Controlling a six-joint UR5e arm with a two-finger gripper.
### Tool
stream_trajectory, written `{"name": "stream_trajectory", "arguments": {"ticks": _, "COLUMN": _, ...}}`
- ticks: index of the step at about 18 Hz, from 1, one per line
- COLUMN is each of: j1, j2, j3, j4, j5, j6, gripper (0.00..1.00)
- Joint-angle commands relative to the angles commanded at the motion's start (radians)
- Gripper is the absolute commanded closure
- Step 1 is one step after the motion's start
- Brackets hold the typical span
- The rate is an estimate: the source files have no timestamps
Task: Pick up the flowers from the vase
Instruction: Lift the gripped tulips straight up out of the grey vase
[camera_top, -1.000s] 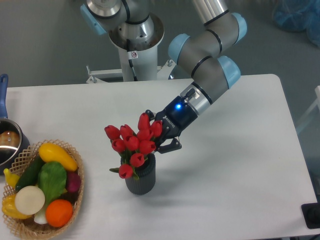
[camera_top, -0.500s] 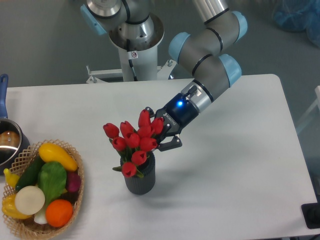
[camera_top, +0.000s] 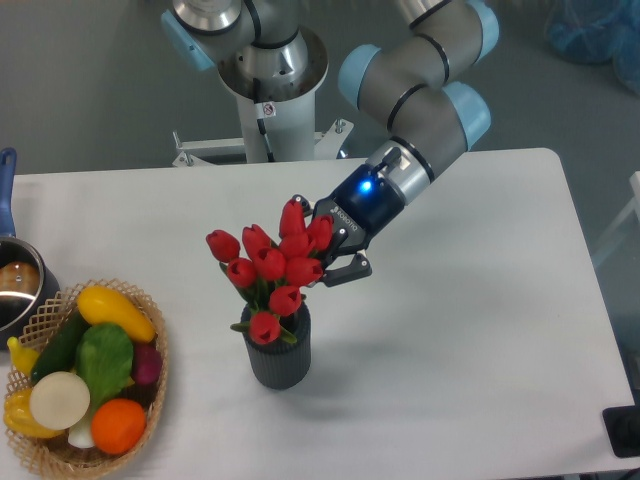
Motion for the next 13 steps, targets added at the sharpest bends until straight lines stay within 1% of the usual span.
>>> {"name": "stream_trajectory", "arguments": {"ticks": 2, "j1": 0.003, "j2": 0.018, "j3": -0.003, "j4": -0.002, "j5": 0.014, "j6": -0.003, "gripper": 0.66}}
{"name": "stream_trajectory", "arguments": {"ticks": 6, "j1": 0.009, "j2": 0.04, "j3": -0.002, "j4": 0.003, "j5": 0.012, "j6": -0.075, "gripper": 0.66}}
{"name": "stream_trajectory", "arguments": {"ticks": 11, "j1": 0.009, "j2": 0.058, "j3": 0.0, "j4": 0.005, "j5": 0.008, "j6": -0.098, "gripper": 0.66}}
{"name": "stream_trajectory", "arguments": {"ticks": 13, "j1": 0.009, "j2": 0.077, "j3": 0.002, "j4": 0.002, "j5": 0.006, "j6": -0.113, "gripper": 0.66}}
